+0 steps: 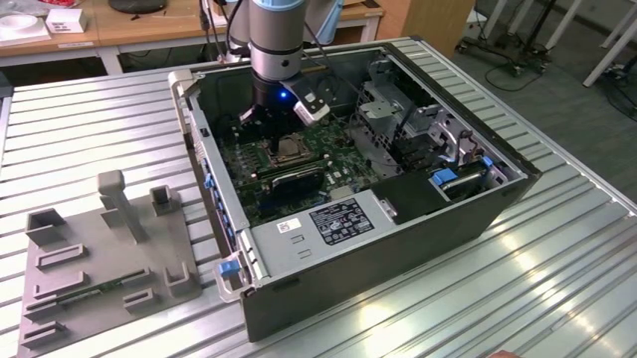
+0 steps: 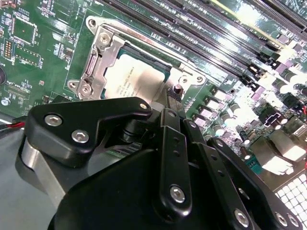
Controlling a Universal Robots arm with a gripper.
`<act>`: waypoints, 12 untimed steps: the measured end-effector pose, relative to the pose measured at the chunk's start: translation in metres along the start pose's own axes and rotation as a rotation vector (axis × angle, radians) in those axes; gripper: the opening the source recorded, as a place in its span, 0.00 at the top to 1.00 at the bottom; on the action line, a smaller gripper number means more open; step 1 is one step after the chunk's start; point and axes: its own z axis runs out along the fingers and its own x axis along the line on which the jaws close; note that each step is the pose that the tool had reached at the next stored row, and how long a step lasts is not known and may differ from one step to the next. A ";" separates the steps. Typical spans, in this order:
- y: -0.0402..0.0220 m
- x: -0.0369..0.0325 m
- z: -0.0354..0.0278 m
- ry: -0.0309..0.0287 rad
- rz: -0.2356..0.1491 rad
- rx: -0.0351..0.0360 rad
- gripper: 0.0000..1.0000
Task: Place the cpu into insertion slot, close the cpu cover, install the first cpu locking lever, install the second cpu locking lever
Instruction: 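Close the cpu cover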
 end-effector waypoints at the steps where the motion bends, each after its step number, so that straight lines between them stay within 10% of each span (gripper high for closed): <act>1: 0.0000 0.0000 0.0003 -0.0001 0.000 -0.0002 0.89; 12: -0.0004 0.0001 0.0060 0.0001 0.000 0.0002 0.89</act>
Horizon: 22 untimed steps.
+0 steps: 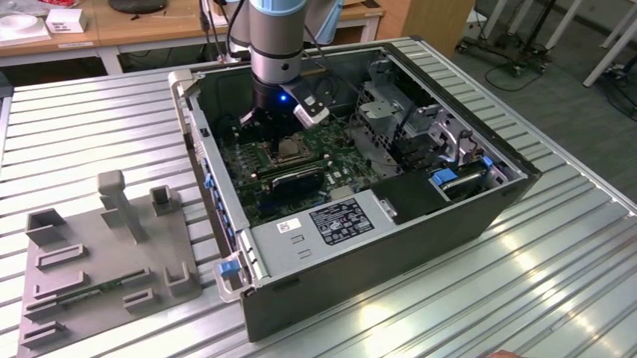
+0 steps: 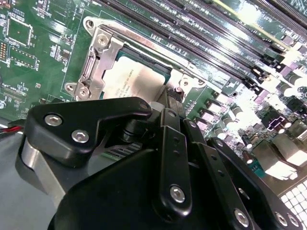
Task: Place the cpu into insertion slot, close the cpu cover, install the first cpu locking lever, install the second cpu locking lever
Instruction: 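Close the cpu cover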
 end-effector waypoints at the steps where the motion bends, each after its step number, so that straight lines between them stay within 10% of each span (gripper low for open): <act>1: 0.0000 0.0000 0.0000 0.0000 0.000 0.0000 0.89; 22: -0.0002 0.0000 0.0039 0.0001 0.000 0.0001 0.89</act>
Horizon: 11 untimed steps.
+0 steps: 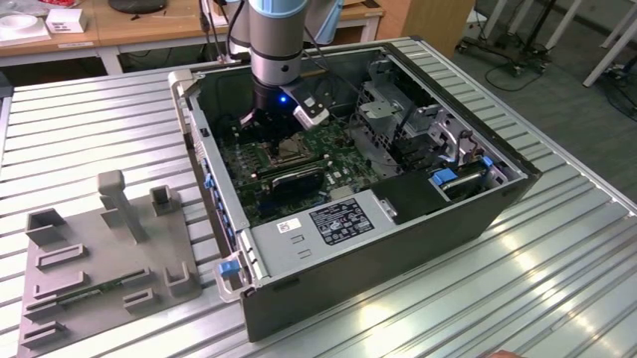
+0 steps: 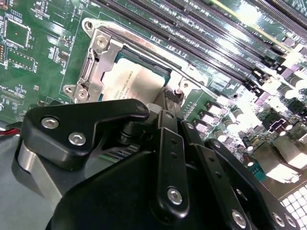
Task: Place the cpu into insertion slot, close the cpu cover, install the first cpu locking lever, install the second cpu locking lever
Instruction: 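Close the cpu cover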
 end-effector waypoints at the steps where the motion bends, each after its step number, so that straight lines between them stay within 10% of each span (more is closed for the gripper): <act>1: 0.0000 0.0000 0.0000 0.0000 0.000 0.0000 0.89; 11: -0.0001 0.0000 0.0007 0.0000 0.000 0.0001 0.89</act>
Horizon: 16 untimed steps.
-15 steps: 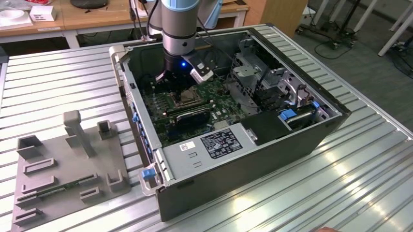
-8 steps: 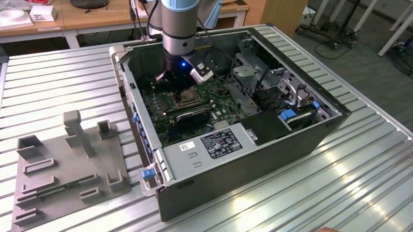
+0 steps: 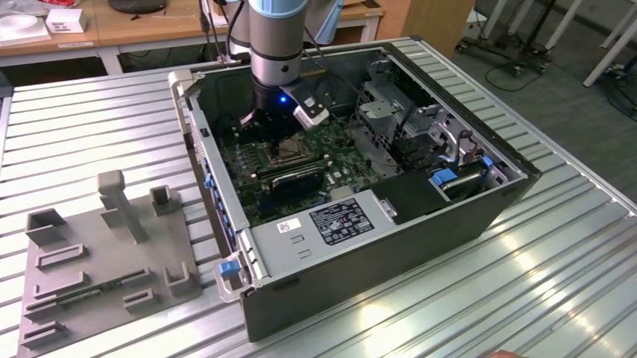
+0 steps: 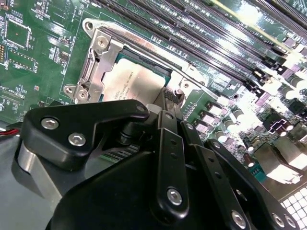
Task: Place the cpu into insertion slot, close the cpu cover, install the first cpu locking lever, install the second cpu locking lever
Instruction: 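Close the cpu cover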
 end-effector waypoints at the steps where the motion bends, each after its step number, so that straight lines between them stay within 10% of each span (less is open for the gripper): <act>1: 0.0000 0.0000 0.0000 0.0000 0.000 0.0001 0.89; 16: 0.0005 -0.0001 -0.0088 -0.0002 0.000 -0.0003 0.89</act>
